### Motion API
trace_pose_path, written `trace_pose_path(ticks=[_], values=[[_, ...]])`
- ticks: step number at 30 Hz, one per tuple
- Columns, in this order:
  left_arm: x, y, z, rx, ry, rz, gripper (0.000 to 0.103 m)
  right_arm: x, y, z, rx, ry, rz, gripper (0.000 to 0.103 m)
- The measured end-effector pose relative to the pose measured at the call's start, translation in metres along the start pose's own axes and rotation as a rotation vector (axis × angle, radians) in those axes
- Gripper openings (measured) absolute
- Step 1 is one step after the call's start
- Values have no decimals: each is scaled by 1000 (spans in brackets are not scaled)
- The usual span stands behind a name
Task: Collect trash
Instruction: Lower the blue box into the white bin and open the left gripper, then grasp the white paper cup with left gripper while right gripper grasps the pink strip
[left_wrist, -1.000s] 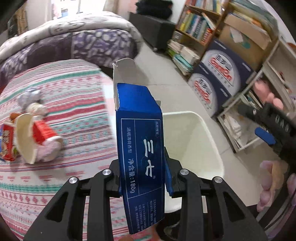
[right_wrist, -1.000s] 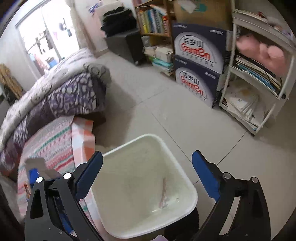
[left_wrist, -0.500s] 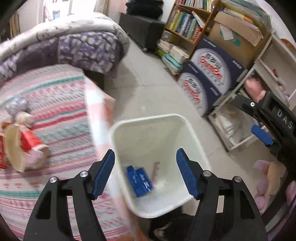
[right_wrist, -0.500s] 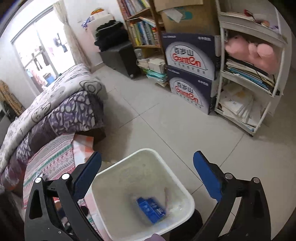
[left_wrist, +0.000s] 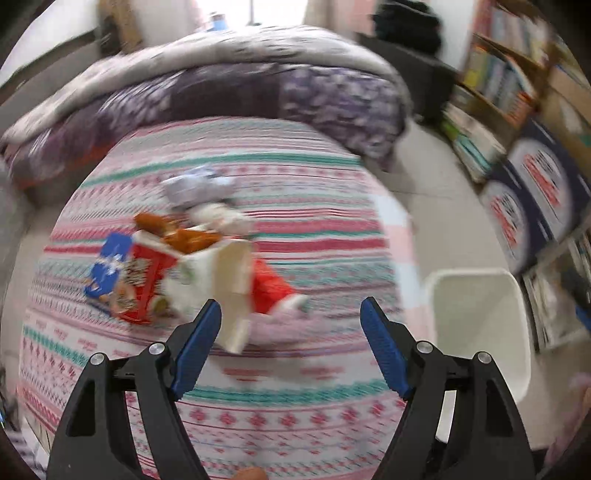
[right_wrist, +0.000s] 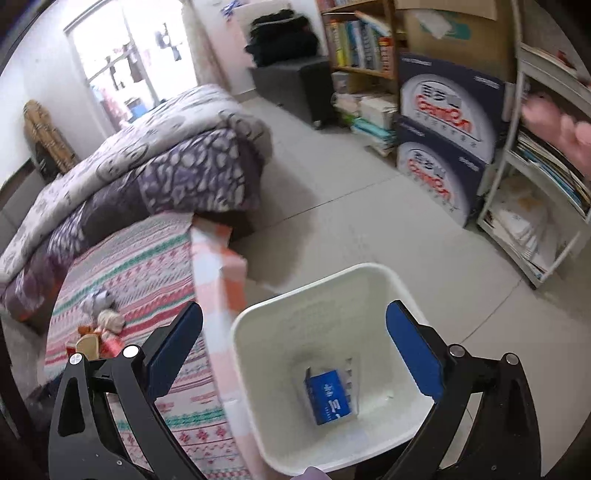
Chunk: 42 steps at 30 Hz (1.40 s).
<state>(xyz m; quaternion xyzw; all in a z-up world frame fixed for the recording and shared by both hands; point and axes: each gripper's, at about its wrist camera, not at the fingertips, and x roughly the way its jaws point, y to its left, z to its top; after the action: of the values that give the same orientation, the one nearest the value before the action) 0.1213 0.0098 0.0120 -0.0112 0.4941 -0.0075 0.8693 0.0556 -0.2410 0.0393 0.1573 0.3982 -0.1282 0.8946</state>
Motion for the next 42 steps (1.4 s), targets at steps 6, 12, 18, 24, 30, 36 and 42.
trace_pose_path(ticks=[6,12,18,24,30,36,42], values=[[25,45,10,-135,84,-8,76,5,17,-4,-68,14,-8,95],[34,59,21,-241,85,-67,76,14,17,-4,-37,62,20,95],[63,50,17,-177,144,38,64,20,31,-7,-56,86,40,95],[42,73,9,-166,127,-10,25,21,51,-14,-92,107,94,95],[7,96,-5,-116,100,-72,19,24,77,-24,-145,166,148,95],[-21,115,-22,-113,103,-94,19,28,121,-31,-228,249,198,95],[-16,133,-43,-140,162,-64,19,54,160,-40,-260,343,234,95]])
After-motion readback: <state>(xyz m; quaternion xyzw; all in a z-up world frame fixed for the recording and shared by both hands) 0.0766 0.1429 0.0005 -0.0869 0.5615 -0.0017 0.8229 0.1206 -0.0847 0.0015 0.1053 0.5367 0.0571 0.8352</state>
